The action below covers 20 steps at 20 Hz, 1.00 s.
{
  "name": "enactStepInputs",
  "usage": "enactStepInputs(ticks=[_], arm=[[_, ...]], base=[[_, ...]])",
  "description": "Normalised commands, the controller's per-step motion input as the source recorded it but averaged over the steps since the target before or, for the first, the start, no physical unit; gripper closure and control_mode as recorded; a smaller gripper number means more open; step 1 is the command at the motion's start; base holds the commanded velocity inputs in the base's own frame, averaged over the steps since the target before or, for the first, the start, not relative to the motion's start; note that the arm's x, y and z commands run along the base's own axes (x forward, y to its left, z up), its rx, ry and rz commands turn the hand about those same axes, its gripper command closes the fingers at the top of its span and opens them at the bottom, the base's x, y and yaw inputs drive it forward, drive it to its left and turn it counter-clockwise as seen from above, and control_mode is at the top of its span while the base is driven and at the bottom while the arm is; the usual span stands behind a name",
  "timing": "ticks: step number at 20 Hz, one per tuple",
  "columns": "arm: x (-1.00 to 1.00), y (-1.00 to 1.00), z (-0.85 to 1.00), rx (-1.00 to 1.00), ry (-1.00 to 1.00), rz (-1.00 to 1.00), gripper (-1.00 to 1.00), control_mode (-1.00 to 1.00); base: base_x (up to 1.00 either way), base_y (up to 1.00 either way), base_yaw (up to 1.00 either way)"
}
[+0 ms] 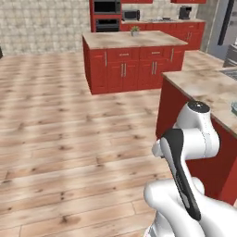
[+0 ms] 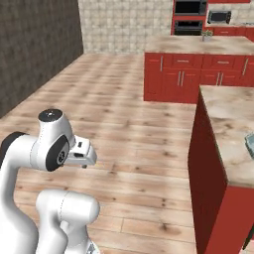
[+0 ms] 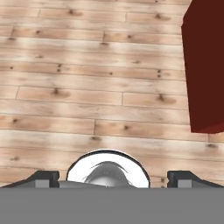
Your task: Place the cold items (kiwi and avocado) from the fridge in one tupperware on the dining counter. Place the warm items (kebab skewer and hot dog) in the stove area in another tupperware.
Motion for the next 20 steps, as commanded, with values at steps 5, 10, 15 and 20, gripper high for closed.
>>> enactStepInputs(ticks=[5, 10, 15, 20], arm=[[0.00, 0.00, 0.00, 0.00, 0.00, 0.00, -1.00, 1.00], [0.00, 0.00, 0.00, 0.00, 0.00, 0.00, -1.00, 1.00], [0.00, 0.00, 0.00, 0.00, 0.00, 0.00, -1.00, 1.00], [0.00, 0.00, 0.00, 0.00, 0.00, 0.00, -1.00, 1.00]], base=[[0.80, 0.85, -0.39], [0.85, 0.94, -0.38], [0.83, 0.99, -0.28], [0.83, 1.00, -0.14]])
